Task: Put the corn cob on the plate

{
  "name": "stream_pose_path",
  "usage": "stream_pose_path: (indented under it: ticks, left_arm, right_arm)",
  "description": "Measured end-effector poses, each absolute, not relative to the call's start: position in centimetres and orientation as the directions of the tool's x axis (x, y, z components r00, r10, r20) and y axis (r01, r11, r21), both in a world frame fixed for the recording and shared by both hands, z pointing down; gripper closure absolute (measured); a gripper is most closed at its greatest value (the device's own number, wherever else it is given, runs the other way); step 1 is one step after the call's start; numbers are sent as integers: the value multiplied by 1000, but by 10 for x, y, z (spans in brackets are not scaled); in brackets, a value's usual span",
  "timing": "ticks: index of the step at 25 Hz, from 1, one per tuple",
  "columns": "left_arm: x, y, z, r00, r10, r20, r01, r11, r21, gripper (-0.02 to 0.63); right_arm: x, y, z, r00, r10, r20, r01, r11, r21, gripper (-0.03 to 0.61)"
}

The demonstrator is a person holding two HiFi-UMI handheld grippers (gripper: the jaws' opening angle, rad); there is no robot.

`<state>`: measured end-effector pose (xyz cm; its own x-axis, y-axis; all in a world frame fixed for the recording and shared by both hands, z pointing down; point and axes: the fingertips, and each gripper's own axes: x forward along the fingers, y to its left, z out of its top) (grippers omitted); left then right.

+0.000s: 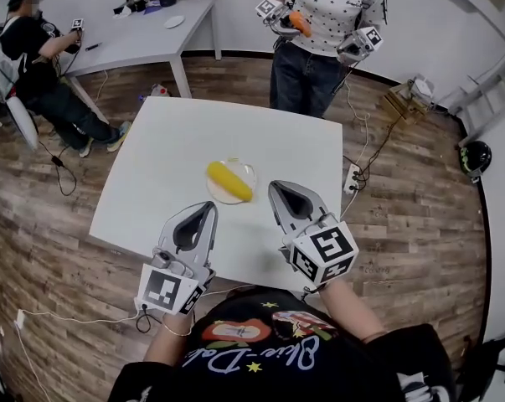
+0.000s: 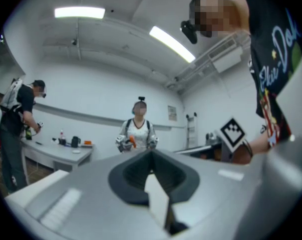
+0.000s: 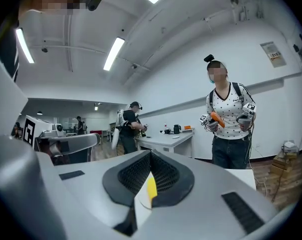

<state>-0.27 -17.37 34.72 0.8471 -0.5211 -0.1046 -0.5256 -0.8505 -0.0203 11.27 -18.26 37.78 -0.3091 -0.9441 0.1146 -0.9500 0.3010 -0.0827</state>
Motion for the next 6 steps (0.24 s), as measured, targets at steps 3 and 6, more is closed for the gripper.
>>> stream_pose_path:
  ticks: [3,6]
  left_arm:
    - [-5,-168,349,847,-521,-106,-525,-851,-15,623]
    - [-6,-161,349,849,-517,-112,-521,-853,-14,623]
  right_arm:
    - [111,-175,379,-304,-946,115,-951,295,-92,565]
    - [110,-168,377,-299,-948,109,-952,288,-100,565]
